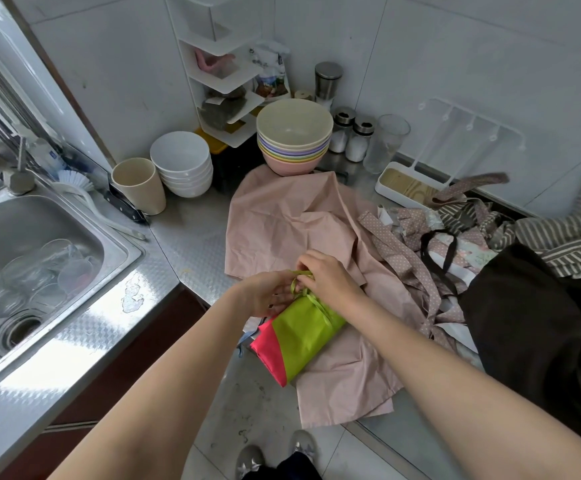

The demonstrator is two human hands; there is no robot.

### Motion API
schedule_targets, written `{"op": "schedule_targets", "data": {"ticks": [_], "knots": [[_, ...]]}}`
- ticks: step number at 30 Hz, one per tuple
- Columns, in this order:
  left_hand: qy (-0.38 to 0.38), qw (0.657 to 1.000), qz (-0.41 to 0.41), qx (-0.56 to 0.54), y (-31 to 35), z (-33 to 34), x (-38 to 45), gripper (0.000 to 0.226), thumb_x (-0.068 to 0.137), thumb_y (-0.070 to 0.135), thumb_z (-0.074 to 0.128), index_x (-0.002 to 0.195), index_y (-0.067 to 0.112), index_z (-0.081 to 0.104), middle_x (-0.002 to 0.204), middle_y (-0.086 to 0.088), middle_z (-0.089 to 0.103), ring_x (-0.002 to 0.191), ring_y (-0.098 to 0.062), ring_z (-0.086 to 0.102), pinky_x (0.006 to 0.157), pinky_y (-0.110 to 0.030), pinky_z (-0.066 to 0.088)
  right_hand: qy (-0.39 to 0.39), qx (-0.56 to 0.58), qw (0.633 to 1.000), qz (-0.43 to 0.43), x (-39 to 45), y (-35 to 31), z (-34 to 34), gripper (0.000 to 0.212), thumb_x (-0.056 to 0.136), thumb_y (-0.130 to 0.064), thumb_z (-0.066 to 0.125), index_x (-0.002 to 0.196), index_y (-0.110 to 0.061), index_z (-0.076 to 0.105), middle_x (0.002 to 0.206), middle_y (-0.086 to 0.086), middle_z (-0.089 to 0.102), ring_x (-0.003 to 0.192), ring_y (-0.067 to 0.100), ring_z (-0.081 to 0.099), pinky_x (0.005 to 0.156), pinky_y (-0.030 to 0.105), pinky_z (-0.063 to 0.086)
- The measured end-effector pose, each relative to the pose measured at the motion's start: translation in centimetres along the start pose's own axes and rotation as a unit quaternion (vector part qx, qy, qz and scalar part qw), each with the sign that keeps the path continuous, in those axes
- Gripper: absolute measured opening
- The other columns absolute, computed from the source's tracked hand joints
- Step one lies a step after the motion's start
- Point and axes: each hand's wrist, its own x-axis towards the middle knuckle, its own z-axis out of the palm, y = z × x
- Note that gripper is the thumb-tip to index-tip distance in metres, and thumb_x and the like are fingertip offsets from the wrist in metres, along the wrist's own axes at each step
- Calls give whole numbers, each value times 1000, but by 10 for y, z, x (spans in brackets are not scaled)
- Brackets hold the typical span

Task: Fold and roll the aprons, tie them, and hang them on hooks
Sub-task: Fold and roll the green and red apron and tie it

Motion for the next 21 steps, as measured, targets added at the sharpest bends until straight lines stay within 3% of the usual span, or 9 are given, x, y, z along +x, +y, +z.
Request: {"op": "schedule_targets", "data": {"ticks": [7, 11, 13, 17, 21], "knots": [[39, 998, -1, -51, -2, 2, 3, 25, 86, 30, 62, 67, 19, 50, 50, 10, 53, 63, -5, 52, 53, -19, 40, -28, 45, 998, 19, 6, 1, -1, 20, 77, -10, 71, 94, 1, 65, 99, 14, 61, 93, 27, 58, 82, 32, 43], [53, 996, -8, -78, -4, 1, 7, 27, 88, 32, 60, 67, 19, 48, 43, 10, 53, 59, -4, 54, 58, -18, 39, -30, 100, 991, 89, 6, 1, -5, 19, 78, -7, 71, 96, -2, 71, 101, 13, 68, 98, 22, 61, 68, 4, 36], [61, 995, -12, -79, -5, 2, 8, 31, 89, 35, 57, 65, 20, 47, 48, 10, 52, 54, -2, 55, 56, -18, 35, -38, 103, 988, 105, 5, 2, -7, 17, 83, -3, 63, 96, -5, 73, 101, 10, 71, 100, 18, 62, 67, -1, 33], [90, 992, 4, -88, -5, 7, 9, 31, 89, 30, 60, 63, 19, 47, 35, 11, 50, 33, 0, 54, 43, -16, 39, -71, 91, 988, 99, 3, 2, -7, 28, 88, 3, 50, 100, -6, 73, 106, 11, 70, 106, 20, 62, 82, 6, 36], [96, 991, -1, -89, -5, 6, 10, 31, 86, 22, 59, 59, 18, 44, 33, 10, 48, 36, 0, 51, 32, -10, 36, -100, 142, 978, 115, 1, -3, -12, 32, 89, 9, 46, 111, -1, 67, 116, 20, 64, 109, 27, 62, 98, 23, 45]]}}
